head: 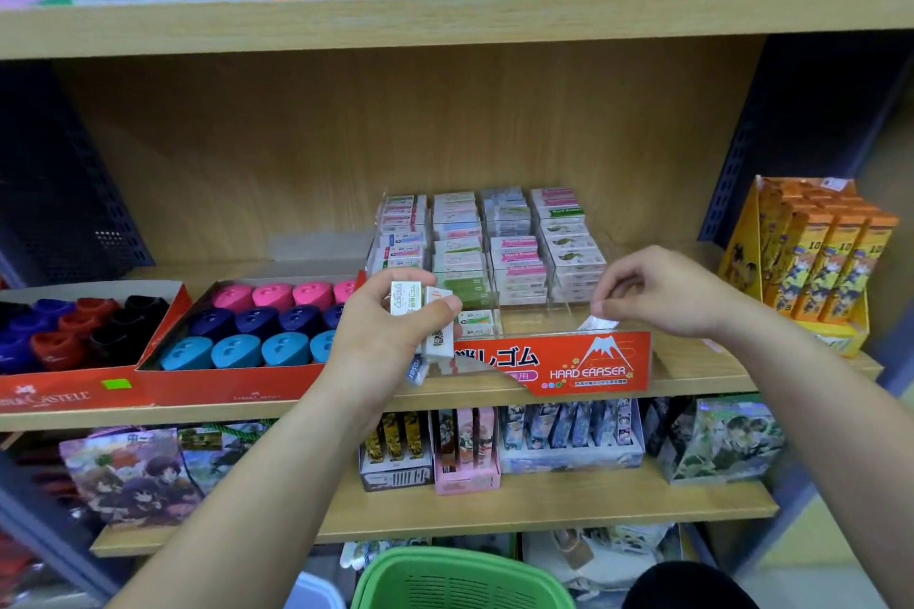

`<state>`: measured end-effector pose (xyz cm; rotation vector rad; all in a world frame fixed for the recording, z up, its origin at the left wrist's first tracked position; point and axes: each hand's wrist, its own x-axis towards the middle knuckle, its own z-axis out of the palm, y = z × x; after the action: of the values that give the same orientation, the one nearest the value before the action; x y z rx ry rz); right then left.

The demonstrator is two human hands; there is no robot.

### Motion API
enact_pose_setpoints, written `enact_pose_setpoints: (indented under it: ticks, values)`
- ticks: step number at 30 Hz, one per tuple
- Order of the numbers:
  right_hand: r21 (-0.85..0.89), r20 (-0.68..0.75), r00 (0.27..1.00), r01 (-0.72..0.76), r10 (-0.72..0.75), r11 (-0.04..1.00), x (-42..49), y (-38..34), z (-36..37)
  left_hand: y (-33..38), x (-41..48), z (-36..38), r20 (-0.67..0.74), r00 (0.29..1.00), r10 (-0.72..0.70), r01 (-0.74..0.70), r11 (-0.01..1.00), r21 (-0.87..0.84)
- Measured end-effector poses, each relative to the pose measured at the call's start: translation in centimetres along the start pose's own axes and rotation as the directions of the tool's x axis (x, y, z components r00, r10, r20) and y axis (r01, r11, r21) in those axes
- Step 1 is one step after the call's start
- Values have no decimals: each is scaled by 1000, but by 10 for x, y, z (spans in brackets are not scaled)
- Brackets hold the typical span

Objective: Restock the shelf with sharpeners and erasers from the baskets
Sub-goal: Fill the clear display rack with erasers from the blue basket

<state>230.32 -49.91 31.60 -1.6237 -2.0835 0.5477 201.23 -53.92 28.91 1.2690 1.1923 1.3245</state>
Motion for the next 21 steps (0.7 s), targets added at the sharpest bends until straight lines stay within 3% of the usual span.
enact_pose_setpoints:
  ticks: [3,5,8,11,14,16,21]
  values:
    - [-90,42,999,-3,7,996,0,0,1,0,-1,2,-16,1000,1,-1,1000,-19]
    - [-154,-2,1000,-15,15,988,0,-1,3,1,-2,2,-26,1000,-6,6,999,-35]
    - [-196,-223,974,-10,-35,981,-10,-6,4,0,-4,4,-33,999,-38,34,995,-97]
    - [-84,-398,911,81,-108,993,-24,-24,13,2,-9,11,-32,997,-70,64,986,-152]
    - [312,-248,959,211,-136,926,-33,-57,36,7,-14,18,-23,996,-82,76,981,-180]
    - [518,-112,980,198,-163,832,-35,-75,52,9,-18,22,-3,997,-71,70,983,-169]
    - [622,-33,979,178,-202,763,-32,-92,74,11,-24,19,42,998,-55,62,980,-189]
